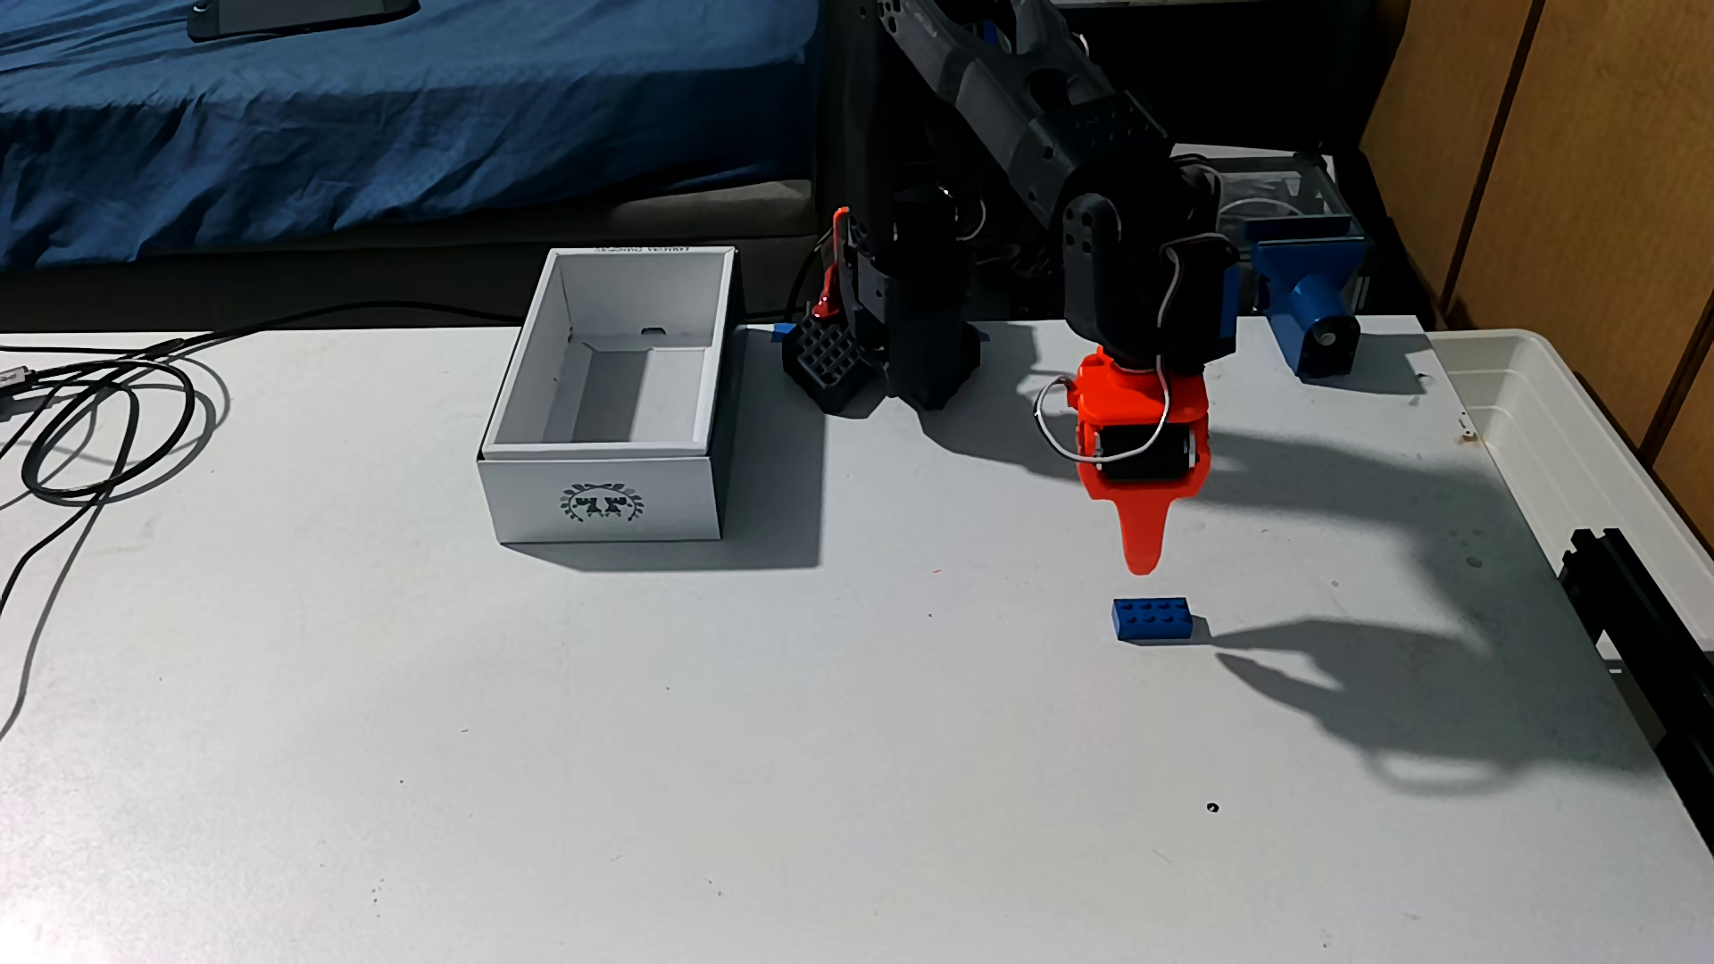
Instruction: Grab the blue brick and place in box
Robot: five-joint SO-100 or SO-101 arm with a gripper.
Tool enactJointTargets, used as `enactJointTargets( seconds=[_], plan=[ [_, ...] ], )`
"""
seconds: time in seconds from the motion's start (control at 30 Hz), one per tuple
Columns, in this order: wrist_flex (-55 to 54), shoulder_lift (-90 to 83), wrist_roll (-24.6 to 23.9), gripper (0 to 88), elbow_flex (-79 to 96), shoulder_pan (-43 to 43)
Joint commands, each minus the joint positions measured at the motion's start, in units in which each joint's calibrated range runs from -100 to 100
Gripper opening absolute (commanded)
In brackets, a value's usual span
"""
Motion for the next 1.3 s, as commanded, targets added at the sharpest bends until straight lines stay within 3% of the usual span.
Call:
enactJointTargets(
  seconds=[0.0, 0.4, 1.27],
  plan=[
    [-0.52, -0.21, -0.34, 0.9, -2.48, -1.01],
    [-3.45, 7.99, -0.34, 0.9, -4.34, -1.16],
    [-1.47, 7.82, -0.55, 1.3, -4.43, -1.16]
  ],
)
